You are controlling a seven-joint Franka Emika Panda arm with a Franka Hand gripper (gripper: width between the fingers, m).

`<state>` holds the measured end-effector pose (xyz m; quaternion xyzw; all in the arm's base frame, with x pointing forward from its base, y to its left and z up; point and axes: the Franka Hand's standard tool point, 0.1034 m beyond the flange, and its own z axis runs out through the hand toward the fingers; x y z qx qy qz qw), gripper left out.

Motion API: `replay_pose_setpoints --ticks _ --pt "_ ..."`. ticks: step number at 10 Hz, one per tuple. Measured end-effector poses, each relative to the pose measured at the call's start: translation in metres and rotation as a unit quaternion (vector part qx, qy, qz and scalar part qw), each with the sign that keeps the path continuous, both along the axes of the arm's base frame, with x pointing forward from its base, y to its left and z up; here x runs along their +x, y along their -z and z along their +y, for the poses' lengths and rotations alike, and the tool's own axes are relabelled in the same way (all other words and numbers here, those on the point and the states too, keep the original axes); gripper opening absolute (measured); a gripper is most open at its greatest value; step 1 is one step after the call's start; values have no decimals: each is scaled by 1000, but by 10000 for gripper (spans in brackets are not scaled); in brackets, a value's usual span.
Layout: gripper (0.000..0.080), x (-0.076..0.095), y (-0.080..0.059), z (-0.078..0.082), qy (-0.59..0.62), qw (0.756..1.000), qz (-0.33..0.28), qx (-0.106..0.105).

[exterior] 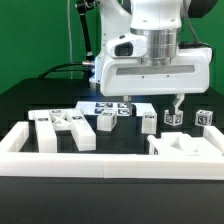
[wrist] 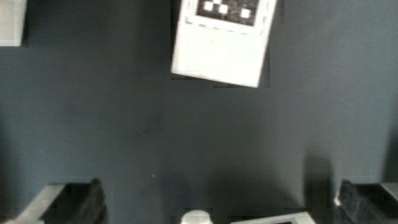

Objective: Assemble chair

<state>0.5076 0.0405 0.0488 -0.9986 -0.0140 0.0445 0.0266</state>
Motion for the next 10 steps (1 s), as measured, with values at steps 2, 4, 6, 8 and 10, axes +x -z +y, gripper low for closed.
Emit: replay_pose_setpoints --ticks 2,4,6,8,10 --pt "649 -12 2 2 -4 999 47 2" --pt "649 -15 1 7 -14 993 117 7" --pt "649 -17 2 10 -18 982 188 11" --pt "649 -23 4 12 -22 966 258 14" --pt "649 -27 9 11 -25 945 327 16"
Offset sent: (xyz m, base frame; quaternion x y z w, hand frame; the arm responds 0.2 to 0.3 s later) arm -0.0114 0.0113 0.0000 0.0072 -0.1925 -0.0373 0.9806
